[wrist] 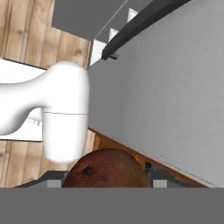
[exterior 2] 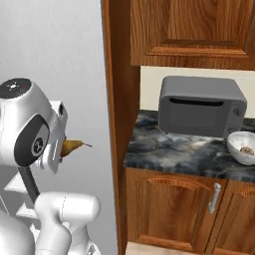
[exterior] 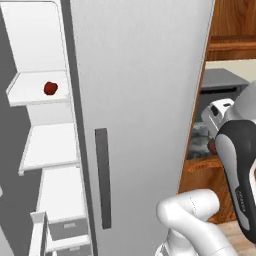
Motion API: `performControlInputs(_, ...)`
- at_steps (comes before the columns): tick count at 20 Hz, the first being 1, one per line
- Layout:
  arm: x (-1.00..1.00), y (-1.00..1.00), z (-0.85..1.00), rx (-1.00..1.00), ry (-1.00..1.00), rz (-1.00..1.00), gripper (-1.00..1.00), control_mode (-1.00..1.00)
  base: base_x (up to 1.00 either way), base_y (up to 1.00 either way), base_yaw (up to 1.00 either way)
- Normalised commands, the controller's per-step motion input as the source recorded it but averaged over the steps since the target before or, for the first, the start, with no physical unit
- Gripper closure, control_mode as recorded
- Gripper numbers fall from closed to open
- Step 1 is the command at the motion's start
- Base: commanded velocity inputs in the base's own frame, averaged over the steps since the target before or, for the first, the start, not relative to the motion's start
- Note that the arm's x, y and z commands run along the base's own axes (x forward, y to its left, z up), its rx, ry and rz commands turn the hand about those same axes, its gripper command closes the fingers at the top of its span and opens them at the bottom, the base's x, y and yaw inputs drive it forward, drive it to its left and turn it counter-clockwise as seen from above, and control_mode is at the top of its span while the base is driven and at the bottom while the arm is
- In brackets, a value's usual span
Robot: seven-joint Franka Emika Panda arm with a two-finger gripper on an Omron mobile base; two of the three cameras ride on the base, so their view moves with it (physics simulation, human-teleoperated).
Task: Take the pear, bell pepper, and mushroom from the freezer and place them in the bowl on the counter.
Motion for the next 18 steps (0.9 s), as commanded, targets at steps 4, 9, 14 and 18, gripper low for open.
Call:
performControlInputs(4, 0.0, 0.0, 0.0, 0.0, 0.0, 0.0, 1.0, 1.0, 0.01, -1.0, -0.06)
performControlInputs(9, 0.0, 0.0, 0.0, 0.0, 0.0, 0.0, 1.0, 1.0, 0.0, -1.0, -0.05)
performControlInputs(14, 0.0, 0.0, 0.0, 0.0, 0.0, 0.0, 1.0, 1.0, 0.23, -0.96, -0.03)
performControlInputs(18, 0.0, 0.0, 0.0, 0.0, 0.0, 0.0, 1.0, 1.0, 0.65, -0.46, 0.0)
